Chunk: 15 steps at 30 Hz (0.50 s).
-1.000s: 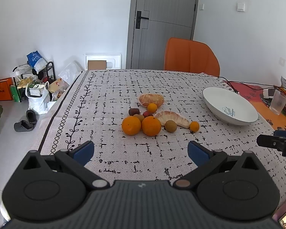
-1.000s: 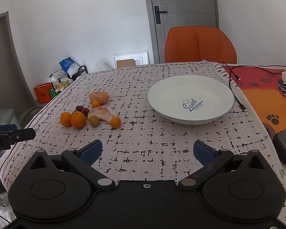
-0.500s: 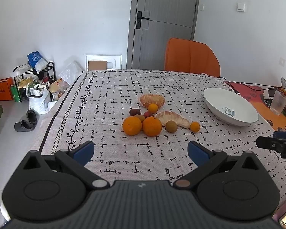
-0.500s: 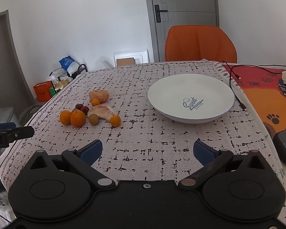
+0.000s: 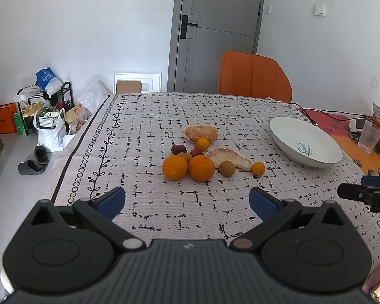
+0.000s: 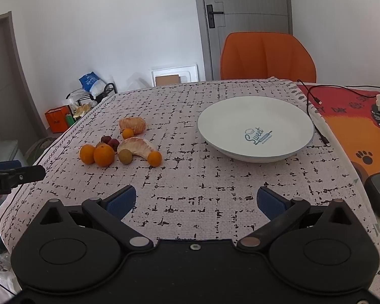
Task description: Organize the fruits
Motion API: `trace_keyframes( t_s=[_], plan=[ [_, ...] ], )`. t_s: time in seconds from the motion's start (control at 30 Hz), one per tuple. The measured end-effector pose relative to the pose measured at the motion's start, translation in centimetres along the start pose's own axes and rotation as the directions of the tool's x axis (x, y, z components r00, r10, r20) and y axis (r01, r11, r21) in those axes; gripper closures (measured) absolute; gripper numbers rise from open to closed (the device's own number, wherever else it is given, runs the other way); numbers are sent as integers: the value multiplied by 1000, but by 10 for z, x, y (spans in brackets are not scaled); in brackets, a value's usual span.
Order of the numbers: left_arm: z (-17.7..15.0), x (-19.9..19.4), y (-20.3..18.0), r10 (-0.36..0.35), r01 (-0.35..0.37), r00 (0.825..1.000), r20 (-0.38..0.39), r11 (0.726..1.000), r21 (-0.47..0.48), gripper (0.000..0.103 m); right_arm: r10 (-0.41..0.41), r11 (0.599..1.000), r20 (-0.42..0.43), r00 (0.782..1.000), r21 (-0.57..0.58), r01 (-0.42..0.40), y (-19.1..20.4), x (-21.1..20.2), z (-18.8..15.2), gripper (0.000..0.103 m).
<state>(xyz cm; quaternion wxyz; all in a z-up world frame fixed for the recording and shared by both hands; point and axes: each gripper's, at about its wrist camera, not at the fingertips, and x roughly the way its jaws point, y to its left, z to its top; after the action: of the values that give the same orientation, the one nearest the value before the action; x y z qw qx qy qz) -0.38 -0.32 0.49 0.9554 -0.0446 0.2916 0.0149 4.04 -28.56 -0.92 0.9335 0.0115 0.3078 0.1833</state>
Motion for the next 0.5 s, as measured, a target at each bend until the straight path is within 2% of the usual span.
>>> trace_keyframes(
  t_s=[0.5],
  plan=[
    [8, -11, -2, -25, 26, 999, 37, 1000, -7, 0, 1, 1000, 18, 1000, -8, -1, 2, -6, 4, 0]
  ],
)
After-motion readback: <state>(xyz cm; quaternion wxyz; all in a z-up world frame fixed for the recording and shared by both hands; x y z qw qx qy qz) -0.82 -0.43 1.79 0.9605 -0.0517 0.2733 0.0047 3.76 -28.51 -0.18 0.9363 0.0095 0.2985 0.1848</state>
